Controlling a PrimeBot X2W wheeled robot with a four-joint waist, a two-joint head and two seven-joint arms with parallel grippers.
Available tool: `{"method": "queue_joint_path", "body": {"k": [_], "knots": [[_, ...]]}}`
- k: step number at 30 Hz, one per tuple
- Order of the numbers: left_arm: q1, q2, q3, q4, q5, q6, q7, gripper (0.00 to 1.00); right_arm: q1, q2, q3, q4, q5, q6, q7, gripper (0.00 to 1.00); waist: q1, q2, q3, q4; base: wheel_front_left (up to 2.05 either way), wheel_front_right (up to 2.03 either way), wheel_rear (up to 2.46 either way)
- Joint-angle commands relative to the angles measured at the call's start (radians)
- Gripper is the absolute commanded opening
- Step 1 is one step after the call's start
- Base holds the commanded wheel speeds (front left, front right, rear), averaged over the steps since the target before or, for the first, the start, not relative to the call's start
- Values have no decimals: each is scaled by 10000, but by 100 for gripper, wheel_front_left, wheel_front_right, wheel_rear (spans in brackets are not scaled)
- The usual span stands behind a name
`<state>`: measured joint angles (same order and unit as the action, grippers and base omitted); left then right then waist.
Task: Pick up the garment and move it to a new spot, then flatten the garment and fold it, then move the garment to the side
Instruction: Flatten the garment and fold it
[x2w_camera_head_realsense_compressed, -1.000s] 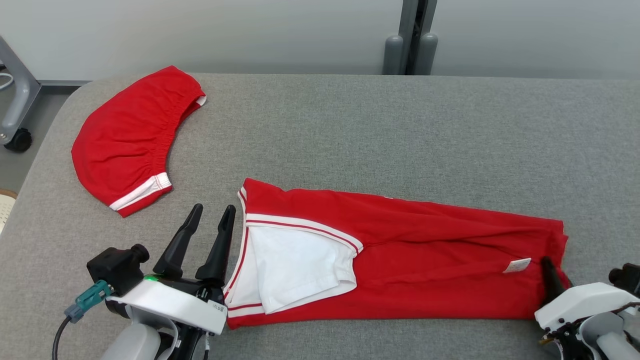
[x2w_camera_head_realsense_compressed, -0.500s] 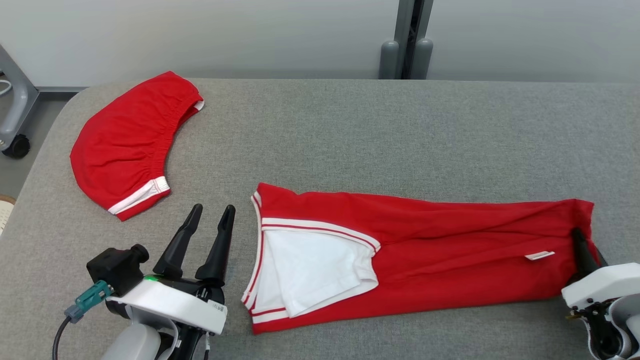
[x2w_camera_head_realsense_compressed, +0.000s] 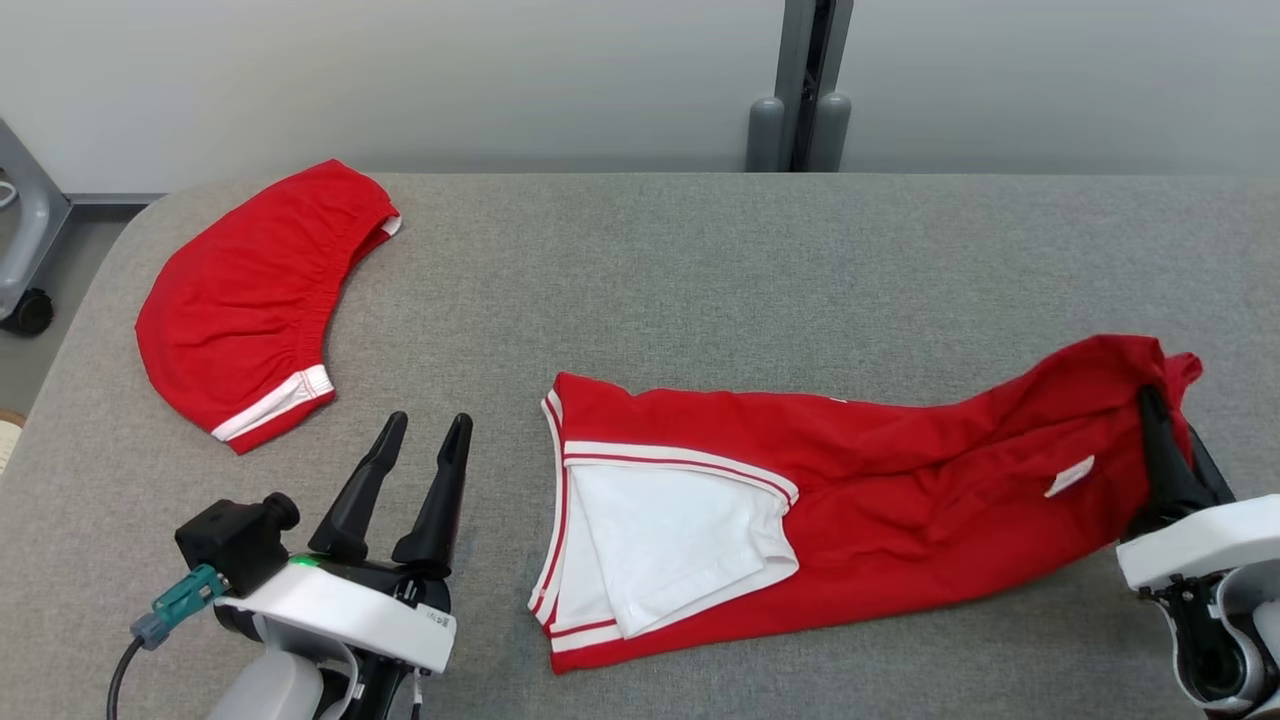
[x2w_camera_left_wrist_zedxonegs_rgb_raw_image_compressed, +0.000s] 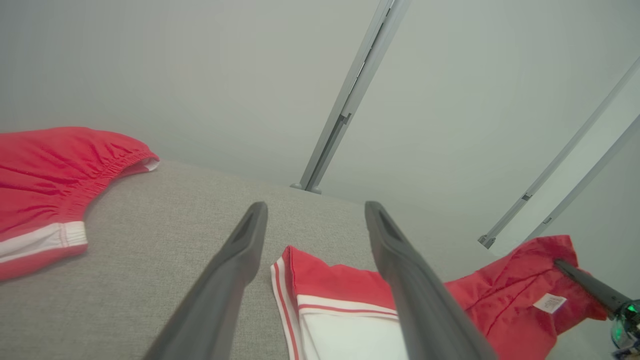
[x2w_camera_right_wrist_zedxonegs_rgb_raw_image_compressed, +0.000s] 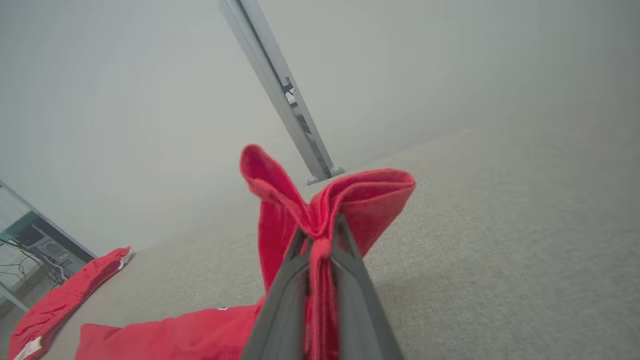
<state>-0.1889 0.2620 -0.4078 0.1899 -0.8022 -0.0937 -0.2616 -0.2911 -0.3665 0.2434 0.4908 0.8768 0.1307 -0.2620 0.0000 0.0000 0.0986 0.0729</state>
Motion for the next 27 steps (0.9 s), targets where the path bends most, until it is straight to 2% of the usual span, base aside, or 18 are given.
{"method": "queue_joint_path", "body": {"k": [1, 6, 11, 16, 27], "knots": [[98, -6, 21, 19, -21, -26, -36, 100, 150, -37, -24, -292, 27, 3, -48, 0, 0, 0, -20, 8, 0, 0, 0], [119, -20, 40, 101, -45, -58, -36, 100, 624, 35, 616, -1819, -8, 3, -29, 0, 0, 0, -129, 119, 0, 0, 0], [78, -46, -8, 174, -52, -92, -24, 100, 543, 294, 1821, -2215, 308, 3, -29, 0, 0, 0, -210, 484, 0, 0, 0], [110, -90, -47, 245, -38, -64, -21, 100, -64, 737, 2524, -1751, 641, 3, -29, 0, 0, 0, -209, 1002, 0, 0, 0], [49, -288, -135, 357, -17, -118, -25, 100, -1719, 1823, 3533, 500, 670, 3, -29, 0, 0, 0, -81, 2283, 0, 0, 0]]}}
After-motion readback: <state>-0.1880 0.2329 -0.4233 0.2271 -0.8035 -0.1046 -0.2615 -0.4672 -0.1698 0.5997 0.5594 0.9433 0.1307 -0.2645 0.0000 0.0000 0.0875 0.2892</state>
